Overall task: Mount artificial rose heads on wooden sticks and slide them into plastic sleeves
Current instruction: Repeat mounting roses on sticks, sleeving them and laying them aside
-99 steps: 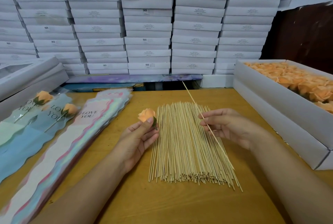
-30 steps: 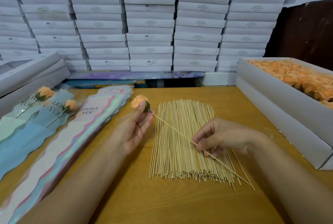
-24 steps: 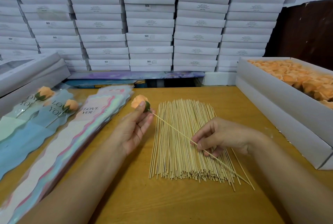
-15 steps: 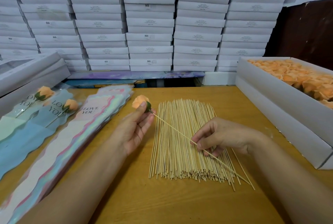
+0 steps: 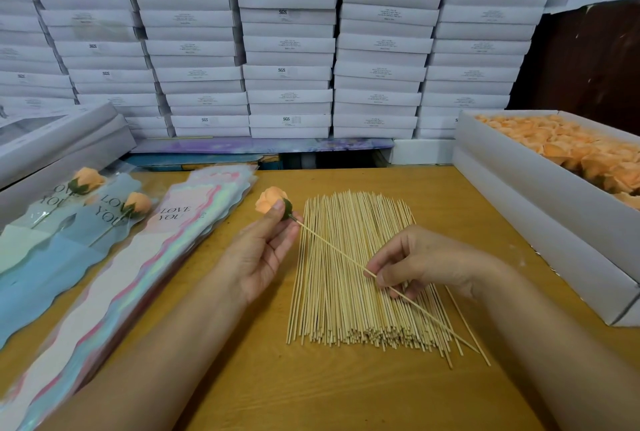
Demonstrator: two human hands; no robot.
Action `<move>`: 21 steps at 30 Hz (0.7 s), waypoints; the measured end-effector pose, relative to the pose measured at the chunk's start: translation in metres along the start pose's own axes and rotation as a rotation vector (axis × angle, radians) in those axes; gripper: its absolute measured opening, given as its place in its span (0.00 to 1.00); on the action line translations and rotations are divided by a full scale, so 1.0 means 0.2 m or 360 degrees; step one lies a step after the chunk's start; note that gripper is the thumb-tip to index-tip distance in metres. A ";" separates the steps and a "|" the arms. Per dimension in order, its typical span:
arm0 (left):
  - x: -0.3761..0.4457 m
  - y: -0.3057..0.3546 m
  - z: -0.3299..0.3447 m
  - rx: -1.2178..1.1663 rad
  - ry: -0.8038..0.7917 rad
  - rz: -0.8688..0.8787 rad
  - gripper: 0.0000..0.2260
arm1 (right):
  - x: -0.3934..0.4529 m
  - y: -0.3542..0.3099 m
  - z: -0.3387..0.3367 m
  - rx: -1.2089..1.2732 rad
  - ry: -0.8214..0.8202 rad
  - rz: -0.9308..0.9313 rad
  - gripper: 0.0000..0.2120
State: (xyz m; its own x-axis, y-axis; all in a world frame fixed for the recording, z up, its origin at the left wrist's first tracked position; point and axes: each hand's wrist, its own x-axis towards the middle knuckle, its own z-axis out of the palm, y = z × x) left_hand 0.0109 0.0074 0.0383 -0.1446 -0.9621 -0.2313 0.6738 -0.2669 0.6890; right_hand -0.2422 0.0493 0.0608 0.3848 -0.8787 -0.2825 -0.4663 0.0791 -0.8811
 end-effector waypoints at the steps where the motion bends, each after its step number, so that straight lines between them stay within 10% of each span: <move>1: 0.00 0.00 0.00 0.0003 0.0008 -0.0001 0.15 | 0.00 0.00 0.00 -0.0001 0.0004 0.0001 0.08; 21: 0.00 0.10 -0.02 -0.0242 0.0204 0.0159 0.08 | 0.04 0.00 0.06 -0.0406 0.0778 -0.0304 0.08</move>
State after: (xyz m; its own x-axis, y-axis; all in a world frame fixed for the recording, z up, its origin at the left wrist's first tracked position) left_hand 0.0274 0.0024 0.0487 0.0152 -0.9656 -0.2594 0.7830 -0.1499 0.6037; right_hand -0.2290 0.0487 0.0545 0.0967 -0.9863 0.1338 -0.6252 -0.1648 -0.7629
